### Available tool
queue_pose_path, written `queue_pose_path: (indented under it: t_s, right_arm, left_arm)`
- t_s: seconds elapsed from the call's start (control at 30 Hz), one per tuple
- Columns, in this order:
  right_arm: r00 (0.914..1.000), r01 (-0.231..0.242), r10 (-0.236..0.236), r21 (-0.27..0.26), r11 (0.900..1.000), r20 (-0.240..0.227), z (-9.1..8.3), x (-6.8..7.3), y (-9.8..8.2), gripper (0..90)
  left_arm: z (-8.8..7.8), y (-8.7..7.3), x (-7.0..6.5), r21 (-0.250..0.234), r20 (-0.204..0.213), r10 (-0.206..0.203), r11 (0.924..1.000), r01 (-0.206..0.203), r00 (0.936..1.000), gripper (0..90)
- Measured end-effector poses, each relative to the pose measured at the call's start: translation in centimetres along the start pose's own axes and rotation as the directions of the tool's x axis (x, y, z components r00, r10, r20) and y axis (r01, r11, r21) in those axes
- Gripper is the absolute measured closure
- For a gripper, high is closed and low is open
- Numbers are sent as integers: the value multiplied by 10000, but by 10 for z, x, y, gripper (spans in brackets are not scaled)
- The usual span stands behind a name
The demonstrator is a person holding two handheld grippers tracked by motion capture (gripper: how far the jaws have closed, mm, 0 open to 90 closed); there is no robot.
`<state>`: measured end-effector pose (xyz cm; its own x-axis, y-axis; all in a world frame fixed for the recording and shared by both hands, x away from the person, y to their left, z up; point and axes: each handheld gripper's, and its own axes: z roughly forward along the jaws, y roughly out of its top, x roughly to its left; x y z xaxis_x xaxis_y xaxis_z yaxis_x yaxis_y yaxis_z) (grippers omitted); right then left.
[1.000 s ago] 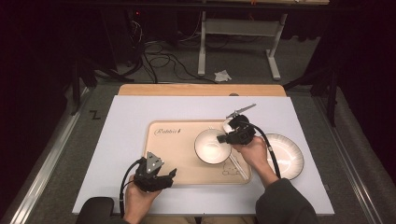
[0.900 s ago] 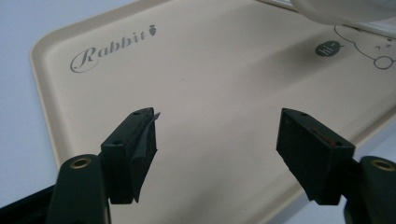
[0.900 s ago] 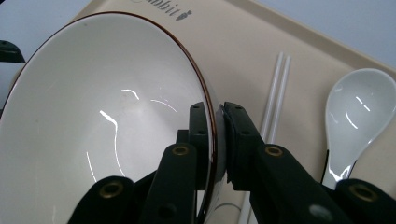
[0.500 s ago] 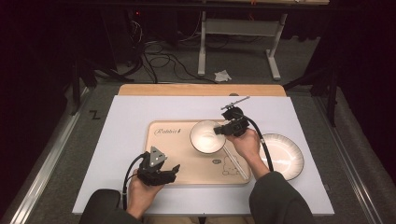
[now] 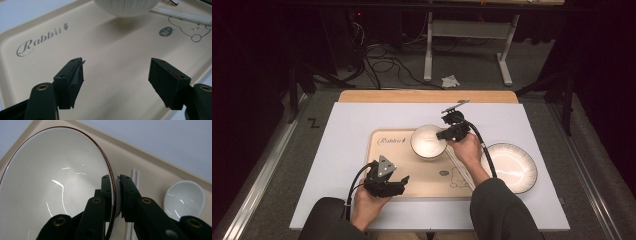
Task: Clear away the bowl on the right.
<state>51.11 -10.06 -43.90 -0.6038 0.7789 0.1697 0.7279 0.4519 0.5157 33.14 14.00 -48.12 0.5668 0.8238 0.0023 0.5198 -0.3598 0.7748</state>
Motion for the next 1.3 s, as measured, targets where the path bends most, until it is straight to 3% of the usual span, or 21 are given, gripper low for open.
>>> queue_pose_path:
  t_s: [0.4, 0.73, 0.9, 1.3]
  right_arm:
    - [9997, -225, 226, 147, 9996, -71, 26, -5, 11, 840]
    - [9984, -522, 526, 222, 9984, -191, 47, -11, 18, 839]
    - [9984, -554, 557, 223, 9982, -93, 52, -14, 22, 840]
    - [9981, -600, 603, 229, 9979, -131, 60, -20, 27, 825]
  left_arm:
    - [-10, -11, 2, -8, -365, -382, 9993, 382, 9986, 287]
    - [-24, -23, 5, -110, -863, -805, 9967, 798, 9930, 289]
    - [-29, -28, 6, -181, -1002, -1096, 9940, 1083, 9889, 291]
    - [-36, -35, 6, -189, -1278, -1324, 9912, 1311, 9829, 292]
